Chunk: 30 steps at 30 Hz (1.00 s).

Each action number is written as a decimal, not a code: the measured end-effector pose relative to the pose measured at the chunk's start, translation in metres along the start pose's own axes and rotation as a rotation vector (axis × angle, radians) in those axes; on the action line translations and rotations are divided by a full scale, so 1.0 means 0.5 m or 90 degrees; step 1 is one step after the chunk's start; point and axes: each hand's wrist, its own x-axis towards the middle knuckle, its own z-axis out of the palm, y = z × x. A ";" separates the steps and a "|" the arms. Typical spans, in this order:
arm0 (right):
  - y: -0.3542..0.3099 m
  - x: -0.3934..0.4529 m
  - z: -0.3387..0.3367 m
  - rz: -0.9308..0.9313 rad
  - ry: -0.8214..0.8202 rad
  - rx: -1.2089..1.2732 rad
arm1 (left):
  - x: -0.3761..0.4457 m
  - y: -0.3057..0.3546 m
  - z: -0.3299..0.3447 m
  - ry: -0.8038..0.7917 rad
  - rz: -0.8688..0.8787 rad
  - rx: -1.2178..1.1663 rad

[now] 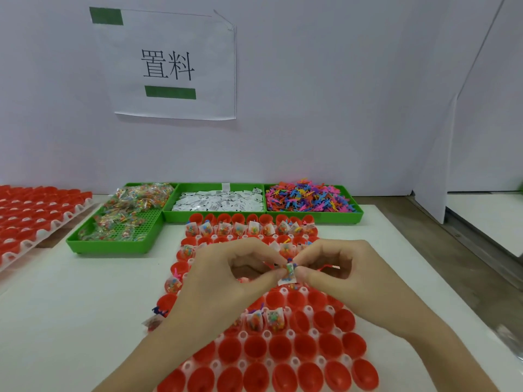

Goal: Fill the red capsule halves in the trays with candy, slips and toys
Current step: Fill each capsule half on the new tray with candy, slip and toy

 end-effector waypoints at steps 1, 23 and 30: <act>0.000 -0.002 -0.012 0.021 -0.030 0.000 | 0.003 0.003 0.004 -0.018 0.003 0.007; 0.025 -0.012 -0.029 0.135 -0.186 -0.138 | -0.003 -0.005 0.053 -0.190 0.029 0.288; 0.028 -0.013 -0.011 0.141 -0.171 -0.157 | -0.004 -0.001 0.048 -0.228 0.010 0.327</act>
